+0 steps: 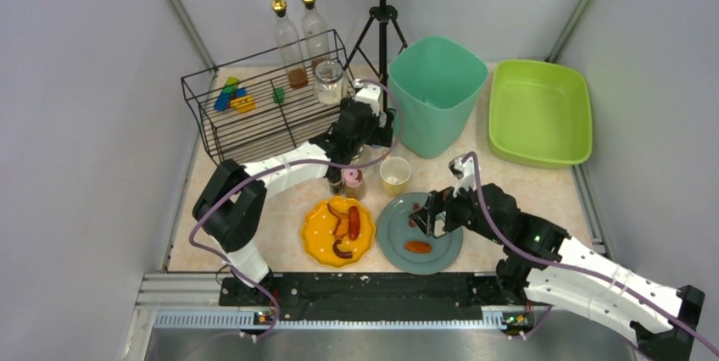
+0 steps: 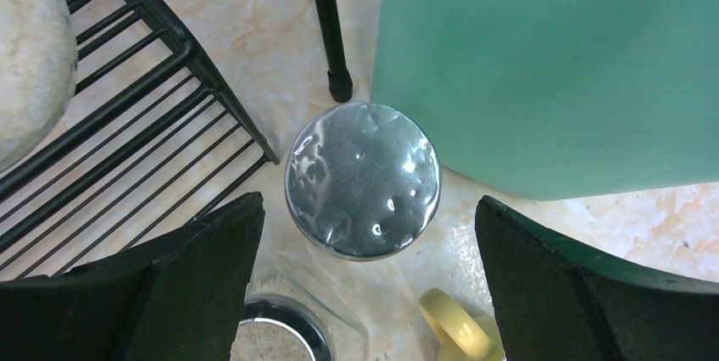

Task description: Clear the kitchen counter

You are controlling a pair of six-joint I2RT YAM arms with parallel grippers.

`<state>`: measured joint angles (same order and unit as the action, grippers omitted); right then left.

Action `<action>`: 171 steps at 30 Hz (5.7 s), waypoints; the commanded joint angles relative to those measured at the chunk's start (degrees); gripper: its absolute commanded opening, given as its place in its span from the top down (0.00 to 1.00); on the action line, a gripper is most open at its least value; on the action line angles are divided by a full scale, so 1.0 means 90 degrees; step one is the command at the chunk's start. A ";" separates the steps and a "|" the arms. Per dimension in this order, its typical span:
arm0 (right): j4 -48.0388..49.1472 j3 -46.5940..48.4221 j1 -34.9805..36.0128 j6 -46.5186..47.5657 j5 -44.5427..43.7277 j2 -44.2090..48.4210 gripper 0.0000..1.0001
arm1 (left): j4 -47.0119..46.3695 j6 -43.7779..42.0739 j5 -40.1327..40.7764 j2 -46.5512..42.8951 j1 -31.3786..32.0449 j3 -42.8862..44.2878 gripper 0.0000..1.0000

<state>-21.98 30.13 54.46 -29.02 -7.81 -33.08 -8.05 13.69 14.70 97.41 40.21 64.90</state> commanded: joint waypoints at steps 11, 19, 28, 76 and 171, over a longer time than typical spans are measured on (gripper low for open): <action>0.0435 -0.0126 -0.0013 -0.0144 0.0203 0.0130 0.01 | -0.1223 -0.0286 0.0100 0.0392 0.0043 -0.0073 0.08; 0.0450 -0.0220 -0.0014 -0.0203 0.0274 0.0173 0.01 | -0.1441 -0.0319 0.0020 0.0528 0.0060 -0.0113 0.15; 0.0531 -0.0323 -0.0015 -0.0276 0.0309 0.0204 0.01 | -0.1566 -0.0387 0.0087 0.0438 0.0070 -0.0257 0.30; 0.1827 -0.0551 -0.0013 -0.0241 0.0843 -0.0651 0.01 | 0.2955 -0.1356 0.2467 -0.2602 -0.0396 0.2959 1.00; 0.4267 -0.1735 -0.0014 -0.0618 0.1862 -0.1816 0.01 | 0.1378 -0.0257 0.0685 -0.0390 -0.3862 0.2804 0.01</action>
<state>14.02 14.13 54.46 -34.35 9.06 -49.39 6.46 12.73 20.60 97.03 5.32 88.16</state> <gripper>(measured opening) 0.988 0.979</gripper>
